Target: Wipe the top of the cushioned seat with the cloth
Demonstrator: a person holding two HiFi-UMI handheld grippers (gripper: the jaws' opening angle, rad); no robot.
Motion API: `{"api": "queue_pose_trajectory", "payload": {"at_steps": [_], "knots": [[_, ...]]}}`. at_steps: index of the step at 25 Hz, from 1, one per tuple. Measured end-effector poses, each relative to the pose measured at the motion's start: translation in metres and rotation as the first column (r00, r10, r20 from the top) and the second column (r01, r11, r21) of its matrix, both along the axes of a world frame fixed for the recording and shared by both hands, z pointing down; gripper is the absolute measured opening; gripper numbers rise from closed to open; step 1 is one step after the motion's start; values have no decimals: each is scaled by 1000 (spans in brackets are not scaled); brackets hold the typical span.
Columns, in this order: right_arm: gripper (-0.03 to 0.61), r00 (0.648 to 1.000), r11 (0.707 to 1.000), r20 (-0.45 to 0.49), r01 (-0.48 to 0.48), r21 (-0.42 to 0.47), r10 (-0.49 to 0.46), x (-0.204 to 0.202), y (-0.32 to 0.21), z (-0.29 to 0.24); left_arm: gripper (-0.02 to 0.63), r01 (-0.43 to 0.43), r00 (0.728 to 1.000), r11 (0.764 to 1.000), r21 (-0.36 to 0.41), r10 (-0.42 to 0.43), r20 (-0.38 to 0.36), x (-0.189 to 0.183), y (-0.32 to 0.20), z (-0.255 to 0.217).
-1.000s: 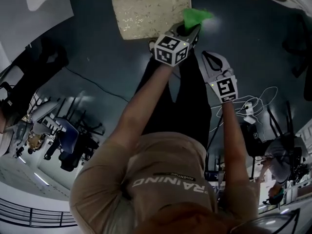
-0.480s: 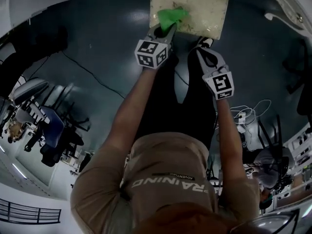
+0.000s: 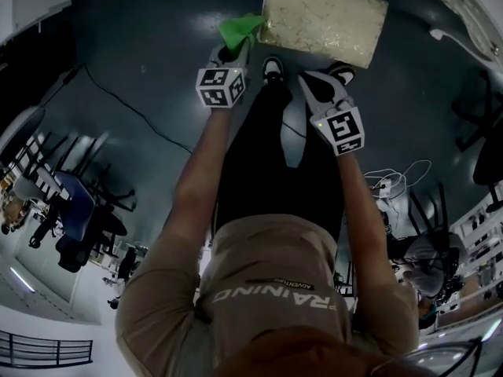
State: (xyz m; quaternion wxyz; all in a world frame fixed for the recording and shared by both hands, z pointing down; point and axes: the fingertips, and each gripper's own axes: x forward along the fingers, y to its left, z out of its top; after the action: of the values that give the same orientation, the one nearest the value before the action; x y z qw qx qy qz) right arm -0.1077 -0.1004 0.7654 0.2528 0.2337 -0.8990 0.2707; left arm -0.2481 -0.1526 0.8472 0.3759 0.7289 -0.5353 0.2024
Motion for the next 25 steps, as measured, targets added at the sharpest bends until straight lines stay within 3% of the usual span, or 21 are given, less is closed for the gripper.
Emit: {"api": "queue_pose_trajectory", "payload": {"at_steps": [4,10,13,25], "knots": [[2,1000,1000,21,-19,-22,20,-14,-2,6,48,1,1000,999,-43,0,4,-3,6,27],[2,999,999,19,29,-23,-29,-4,1,10,48,-31,1000,998,-53,31,0,29,3,52],[2,1000,999,6,29,-26,-29,25,2,12,48,-50,999,997,-64,50,-2,60,4,56],[2,990,988,-22,-143,-52,142,180,0,34,48,-172,985,984,-54,172,-11,215,-3,59]]}}
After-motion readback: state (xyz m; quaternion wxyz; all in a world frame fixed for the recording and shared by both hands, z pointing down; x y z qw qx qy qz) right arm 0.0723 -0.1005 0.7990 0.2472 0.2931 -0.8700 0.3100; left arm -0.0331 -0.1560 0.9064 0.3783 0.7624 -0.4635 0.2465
